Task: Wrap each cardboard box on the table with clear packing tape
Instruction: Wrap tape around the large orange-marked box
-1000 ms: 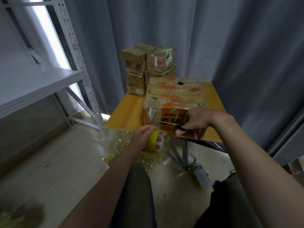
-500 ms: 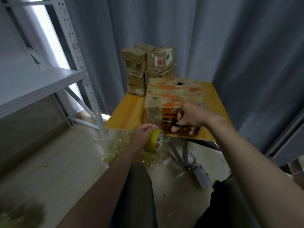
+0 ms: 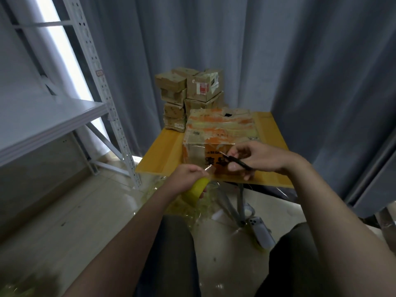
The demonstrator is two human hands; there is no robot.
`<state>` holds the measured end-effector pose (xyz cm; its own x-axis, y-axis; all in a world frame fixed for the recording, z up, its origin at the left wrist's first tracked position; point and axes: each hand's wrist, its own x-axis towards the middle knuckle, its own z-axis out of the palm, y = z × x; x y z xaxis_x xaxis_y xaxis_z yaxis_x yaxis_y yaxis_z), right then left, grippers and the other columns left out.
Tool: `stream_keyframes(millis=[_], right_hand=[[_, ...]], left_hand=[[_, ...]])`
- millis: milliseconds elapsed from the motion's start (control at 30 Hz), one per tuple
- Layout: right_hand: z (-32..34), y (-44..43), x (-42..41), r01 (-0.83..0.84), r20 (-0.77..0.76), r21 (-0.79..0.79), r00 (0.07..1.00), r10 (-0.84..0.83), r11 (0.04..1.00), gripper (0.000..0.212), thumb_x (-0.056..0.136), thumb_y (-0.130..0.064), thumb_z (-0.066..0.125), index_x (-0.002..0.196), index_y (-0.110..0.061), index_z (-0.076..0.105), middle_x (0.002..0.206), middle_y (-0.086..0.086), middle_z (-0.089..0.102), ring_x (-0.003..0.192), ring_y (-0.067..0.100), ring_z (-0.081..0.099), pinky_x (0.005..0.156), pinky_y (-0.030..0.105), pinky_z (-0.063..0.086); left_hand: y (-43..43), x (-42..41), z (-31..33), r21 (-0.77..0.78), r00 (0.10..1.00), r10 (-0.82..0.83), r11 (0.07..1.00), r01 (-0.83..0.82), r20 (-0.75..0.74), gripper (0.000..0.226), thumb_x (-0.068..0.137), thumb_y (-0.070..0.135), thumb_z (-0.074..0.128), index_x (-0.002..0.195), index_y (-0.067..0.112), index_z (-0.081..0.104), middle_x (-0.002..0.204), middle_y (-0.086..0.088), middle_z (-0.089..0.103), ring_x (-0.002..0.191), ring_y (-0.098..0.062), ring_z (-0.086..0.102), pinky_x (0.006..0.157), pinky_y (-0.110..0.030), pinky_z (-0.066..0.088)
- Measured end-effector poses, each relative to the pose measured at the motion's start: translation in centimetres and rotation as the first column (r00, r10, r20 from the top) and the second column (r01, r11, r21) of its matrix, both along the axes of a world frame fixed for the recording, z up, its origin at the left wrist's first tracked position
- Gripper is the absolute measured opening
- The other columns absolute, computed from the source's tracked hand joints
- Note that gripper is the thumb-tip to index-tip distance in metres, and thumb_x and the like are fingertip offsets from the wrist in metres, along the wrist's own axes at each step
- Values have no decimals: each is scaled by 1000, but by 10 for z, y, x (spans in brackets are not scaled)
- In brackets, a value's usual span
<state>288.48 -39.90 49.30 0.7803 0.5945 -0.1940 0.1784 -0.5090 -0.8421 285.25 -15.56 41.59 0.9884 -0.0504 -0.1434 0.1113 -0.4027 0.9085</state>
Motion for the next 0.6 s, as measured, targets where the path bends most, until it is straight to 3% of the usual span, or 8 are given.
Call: stream_keyframes(millis=[33,133,200,267,400,500,600], right_hand=[[1,-6,-3,30,9,82,999,-31,996,51,73,-40,84,109,-9,67,86,-3,65,74,16,67,73,39,62],[4,-25,-3,205,56,265,972,-227,942,45,78,-36,82,110,-9,67,89,1,64,74,21,65,72,46,61],[2,-38,3,375,75,381,899,-432,845,35,88,-33,79,114,-13,65,102,6,63,75,23,66,68,45,61],[-7,-51,10,543,69,396,786,-614,740,41,91,-40,76,120,-15,62,113,5,64,77,22,68,66,43,62],[-50,-74,31,773,99,90,621,-778,628,51,92,-54,70,109,-6,65,109,16,68,86,31,69,66,44,61],[-79,-75,37,732,133,-242,676,-725,637,50,98,-55,60,100,-5,59,114,22,64,98,38,66,79,45,57],[-93,-70,33,671,-2,-339,700,-714,659,46,100,-52,59,111,-7,59,101,15,60,84,32,66,63,37,55]], left_hand=[[-7,0,5,-13,1000,-25,1000,25,15,23,102,14,60,109,-2,74,100,-20,74,59,1,68,51,-13,52],[-27,1,17,-45,993,-109,993,111,51,25,104,12,57,112,-6,72,108,-23,72,63,0,70,52,-13,51],[-38,4,22,-57,988,-146,987,149,55,26,104,13,56,113,-6,71,105,-23,72,64,-6,72,53,-16,53],[-47,7,26,-82,984,-169,981,174,60,25,105,14,56,112,-5,71,100,-24,73,65,-12,73,56,-22,57],[-59,13,31,-9,977,-187,982,189,100,22,105,18,57,107,7,76,96,-9,76,74,-13,74,70,-31,62],[-68,12,38,-66,979,-189,979,195,78,24,105,12,56,111,-4,71,96,-18,72,62,-10,72,54,-23,57],[-74,12,45,-101,979,-194,975,200,59,24,105,11,56,112,-8,69,88,-19,71,60,-14,72,52,-24,56]])
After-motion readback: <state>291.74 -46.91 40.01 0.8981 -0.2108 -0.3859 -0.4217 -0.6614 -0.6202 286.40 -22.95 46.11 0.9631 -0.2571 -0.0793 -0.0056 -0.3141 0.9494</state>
